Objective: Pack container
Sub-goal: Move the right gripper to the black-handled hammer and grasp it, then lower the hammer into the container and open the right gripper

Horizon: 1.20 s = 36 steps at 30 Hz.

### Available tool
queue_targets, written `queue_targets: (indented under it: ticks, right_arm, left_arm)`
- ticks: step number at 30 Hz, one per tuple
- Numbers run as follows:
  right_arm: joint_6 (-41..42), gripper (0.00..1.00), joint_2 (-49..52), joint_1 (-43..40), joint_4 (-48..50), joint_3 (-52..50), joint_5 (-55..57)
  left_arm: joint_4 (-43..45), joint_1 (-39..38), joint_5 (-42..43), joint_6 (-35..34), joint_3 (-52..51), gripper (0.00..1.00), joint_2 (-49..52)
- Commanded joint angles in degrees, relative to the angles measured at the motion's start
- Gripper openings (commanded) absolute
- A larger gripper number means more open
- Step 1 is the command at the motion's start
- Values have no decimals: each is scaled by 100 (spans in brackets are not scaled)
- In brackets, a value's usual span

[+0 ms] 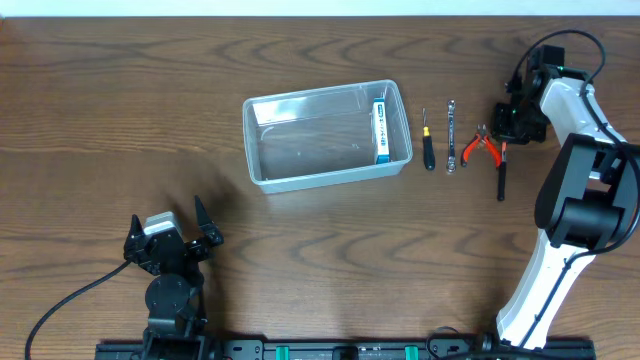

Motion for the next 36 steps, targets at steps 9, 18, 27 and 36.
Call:
queue_targets:
  ticks: [9,18,27,36]
  right_arm:
    - [603,1,-1816,479,-588,527,-662]
    - [1060,1,-2374,2306,-647,525,-662]
    - [-3276,1,-2323,4037,203,525,-654]
    - [-6323,1,-1777,4356,848,522,-1840]
  left_arm:
    - [-149,13,-96,9,-136,98,-17]
    - [-149,13,-96,9,-136,98,-17]
    - [-149,13,-96,9,-136,98,-17]
    - [-149,13,-94,9,-136,98,-17]
